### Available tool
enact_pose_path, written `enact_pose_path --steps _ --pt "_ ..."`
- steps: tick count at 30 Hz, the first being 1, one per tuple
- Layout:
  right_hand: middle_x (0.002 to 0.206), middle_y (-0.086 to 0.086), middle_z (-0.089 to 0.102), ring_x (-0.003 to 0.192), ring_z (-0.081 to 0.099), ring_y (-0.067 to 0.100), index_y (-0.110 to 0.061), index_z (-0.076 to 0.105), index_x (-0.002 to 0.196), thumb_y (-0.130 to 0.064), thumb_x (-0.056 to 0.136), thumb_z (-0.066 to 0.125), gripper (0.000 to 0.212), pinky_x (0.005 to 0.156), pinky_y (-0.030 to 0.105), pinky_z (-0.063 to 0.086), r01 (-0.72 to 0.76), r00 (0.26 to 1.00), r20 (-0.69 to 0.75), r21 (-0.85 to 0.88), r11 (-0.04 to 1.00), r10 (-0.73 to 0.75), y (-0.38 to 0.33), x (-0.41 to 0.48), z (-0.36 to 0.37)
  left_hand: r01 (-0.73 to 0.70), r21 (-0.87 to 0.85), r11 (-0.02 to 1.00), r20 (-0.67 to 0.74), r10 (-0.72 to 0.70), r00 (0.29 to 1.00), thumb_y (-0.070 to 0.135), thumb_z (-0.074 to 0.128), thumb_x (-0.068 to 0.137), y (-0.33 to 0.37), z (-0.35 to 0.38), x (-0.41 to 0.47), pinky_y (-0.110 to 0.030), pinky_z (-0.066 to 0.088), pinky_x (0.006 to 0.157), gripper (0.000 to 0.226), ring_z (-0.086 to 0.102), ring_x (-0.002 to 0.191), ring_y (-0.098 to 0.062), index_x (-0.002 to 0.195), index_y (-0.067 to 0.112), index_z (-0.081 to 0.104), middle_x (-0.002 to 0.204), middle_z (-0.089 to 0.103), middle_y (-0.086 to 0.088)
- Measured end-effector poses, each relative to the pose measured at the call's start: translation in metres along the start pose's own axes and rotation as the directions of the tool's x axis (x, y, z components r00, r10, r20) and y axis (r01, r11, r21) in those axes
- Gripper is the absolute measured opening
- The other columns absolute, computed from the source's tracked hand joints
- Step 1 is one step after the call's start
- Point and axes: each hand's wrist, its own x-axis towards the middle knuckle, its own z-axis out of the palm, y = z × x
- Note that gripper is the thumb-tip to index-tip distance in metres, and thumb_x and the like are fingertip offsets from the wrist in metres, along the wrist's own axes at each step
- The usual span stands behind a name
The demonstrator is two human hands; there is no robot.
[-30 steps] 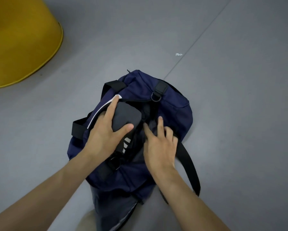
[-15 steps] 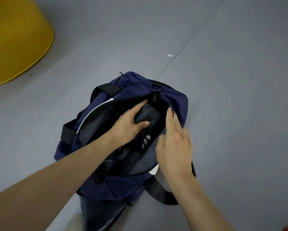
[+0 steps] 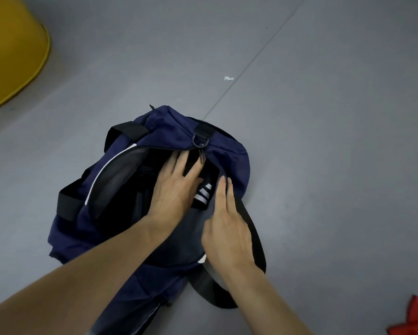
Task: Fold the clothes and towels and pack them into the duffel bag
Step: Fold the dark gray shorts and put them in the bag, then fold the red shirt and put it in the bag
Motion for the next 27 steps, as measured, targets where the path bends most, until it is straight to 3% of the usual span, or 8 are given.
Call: enact_pose_path --steps 4,10,15,17,20,23,25,27 --pt "0.165 -0.011 -0.016 0.087 0.059 0.011 -0.03 -0.021 0.154 -0.019 0.096 0.049 0.091 0.066 0.026 0.055 0.034 0.999 -0.033 0.035 0.999 -0.033 -0.001 -0.001 0.004 -0.122 0.065 0.99 0.275 0.099 0.956 0.04 0.046 0.095 -0.002 0.018 -0.019 -0.049 0.012 0.125 0.081 -0.003 0.155 -0.033 0.161 0.022 0.002 0.168 -0.002 -0.015" --pt "0.163 -0.019 -0.019 0.12 0.054 0.022 -0.041 -0.024 0.152 -0.053 0.102 0.037 0.079 0.093 0.035 0.051 0.175 0.982 0.058 0.118 0.978 -0.182 0.01 -0.024 -0.006 -0.033 0.218 0.975 0.288 -0.032 0.957 0.034 0.043 0.101 0.001 0.002 0.024 -0.05 0.006 0.124 0.076 0.003 0.154 -0.034 0.16 0.016 -0.001 0.167 0.002 -0.018" --pt "0.16 -0.027 -0.023 0.141 0.037 0.025 -0.06 -0.028 0.142 -0.063 0.099 0.033 0.074 0.107 0.045 0.041 0.278 0.945 0.165 0.042 0.96 -0.281 0.068 -0.073 -0.074 0.199 -0.315 0.928 0.052 -0.192 0.98 0.027 0.052 0.097 0.024 -0.037 -0.03 -0.039 0.025 0.119 0.062 0.027 0.149 -0.021 0.155 0.017 0.032 0.159 0.036 -0.005" --pt "0.158 -0.027 -0.026 0.146 0.03 0.02 -0.058 -0.028 0.142 -0.064 0.099 0.032 0.075 0.113 0.042 0.036 0.236 0.96 0.163 -0.038 0.971 -0.227 0.109 -0.103 -0.11 0.17 -0.368 0.914 -0.054 -0.203 0.978 0.039 0.043 0.096 0.035 -0.053 -0.047 -0.039 0.032 0.112 0.054 0.043 0.136 -0.027 0.147 0.021 0.045 0.147 0.047 -0.002" --pt "0.156 -0.028 -0.03 0.148 0.024 0.01 -0.054 -0.028 0.144 -0.068 0.097 0.03 0.076 0.115 0.032 0.033 0.128 0.983 0.146 -0.131 0.983 -0.109 0.161 -0.144 -0.153 -0.152 -0.316 0.936 -0.118 0.12 0.986 0.042 0.045 0.096 0.071 -0.075 -0.05 -0.045 0.036 0.111 0.053 0.047 0.131 -0.029 0.143 0.019 0.051 0.148 0.047 0.0" --pt "0.159 -0.025 -0.024 0.146 0.025 0.003 -0.052 -0.025 0.146 -0.068 0.096 0.034 0.079 0.112 0.022 0.034 0.0 0.999 0.039 -0.157 0.988 0.007 0.213 -0.191 -0.184 -0.442 -0.278 0.853 -0.089 0.435 0.896 0.039 0.049 0.096 0.148 -0.093 -0.031 -0.047 0.037 0.11 0.051 0.047 0.135 -0.031 0.141 0.017 0.053 0.151 0.046 -0.004" --pt "0.165 -0.006 0.01 0.131 0.05 0.005 -0.035 0.013 0.157 -0.063 0.088 0.06 0.089 0.101 0.017 0.044 -0.104 0.991 -0.11 -0.235 0.966 0.08 0.243 -0.219 -0.195 -0.582 -0.268 0.768 -0.065 0.588 0.806 0.041 0.047 0.098 0.199 -0.1 -0.019 -0.043 0.037 0.108 0.048 0.046 0.137 -0.029 0.14 0.021 0.053 0.15 0.048 -0.005" --pt "0.14 0.006 0.057 0.092 0.073 0.01 -0.017 0.065 0.132 -0.055 0.065 0.082 0.079 0.068 0.017 0.056 -0.302 0.943 -0.197 -0.182 0.936 0.266 0.271 -0.249 -0.199 -0.689 -0.243 0.682 -0.046 0.702 0.711 0.046 0.041 0.101 0.244 -0.101 -0.012 -0.037 0.037 0.106 0.045 0.045 0.138 -0.024 0.138 0.026 0.055 0.149 0.05 -0.003"
